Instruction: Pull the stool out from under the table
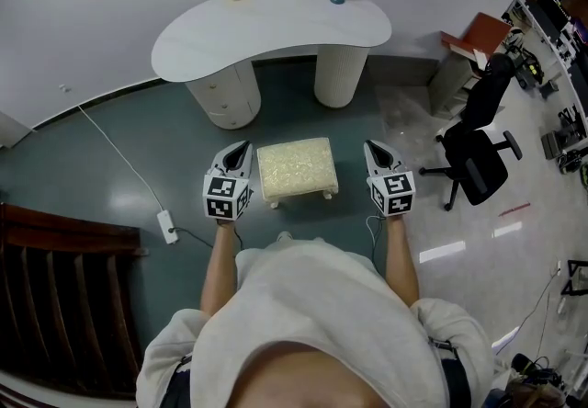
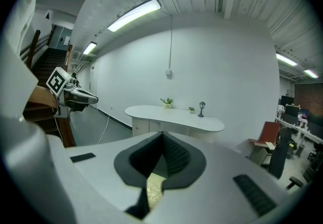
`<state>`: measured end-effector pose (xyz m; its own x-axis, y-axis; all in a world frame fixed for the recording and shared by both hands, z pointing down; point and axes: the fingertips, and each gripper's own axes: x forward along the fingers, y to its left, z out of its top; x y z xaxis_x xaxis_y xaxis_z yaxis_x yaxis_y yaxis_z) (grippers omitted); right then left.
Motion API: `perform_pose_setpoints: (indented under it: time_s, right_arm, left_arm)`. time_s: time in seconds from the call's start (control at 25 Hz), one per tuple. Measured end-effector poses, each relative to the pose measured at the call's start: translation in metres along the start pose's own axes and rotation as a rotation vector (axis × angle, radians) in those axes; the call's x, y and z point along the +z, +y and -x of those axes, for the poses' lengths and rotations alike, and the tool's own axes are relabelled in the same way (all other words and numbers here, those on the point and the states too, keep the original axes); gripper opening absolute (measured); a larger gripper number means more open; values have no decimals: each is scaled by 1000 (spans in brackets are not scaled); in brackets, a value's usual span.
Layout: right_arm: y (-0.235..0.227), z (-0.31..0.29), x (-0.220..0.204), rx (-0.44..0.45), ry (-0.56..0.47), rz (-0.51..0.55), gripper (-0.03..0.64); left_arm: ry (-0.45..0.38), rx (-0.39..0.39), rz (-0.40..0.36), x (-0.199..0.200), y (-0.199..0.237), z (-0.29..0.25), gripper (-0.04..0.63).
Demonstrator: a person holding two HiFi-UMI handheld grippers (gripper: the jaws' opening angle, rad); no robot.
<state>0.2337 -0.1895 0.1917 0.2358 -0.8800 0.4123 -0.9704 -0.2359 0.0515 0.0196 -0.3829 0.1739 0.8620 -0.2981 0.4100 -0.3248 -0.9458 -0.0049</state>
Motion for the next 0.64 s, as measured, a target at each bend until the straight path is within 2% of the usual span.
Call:
perform_pose_setpoints:
  time_s: [0.64]
  right_arm:
    - [-1, 1, -10, -1, 11, -6, -3]
  left_arm:
    - [4, -10, 7, -7, -7, -5, 11]
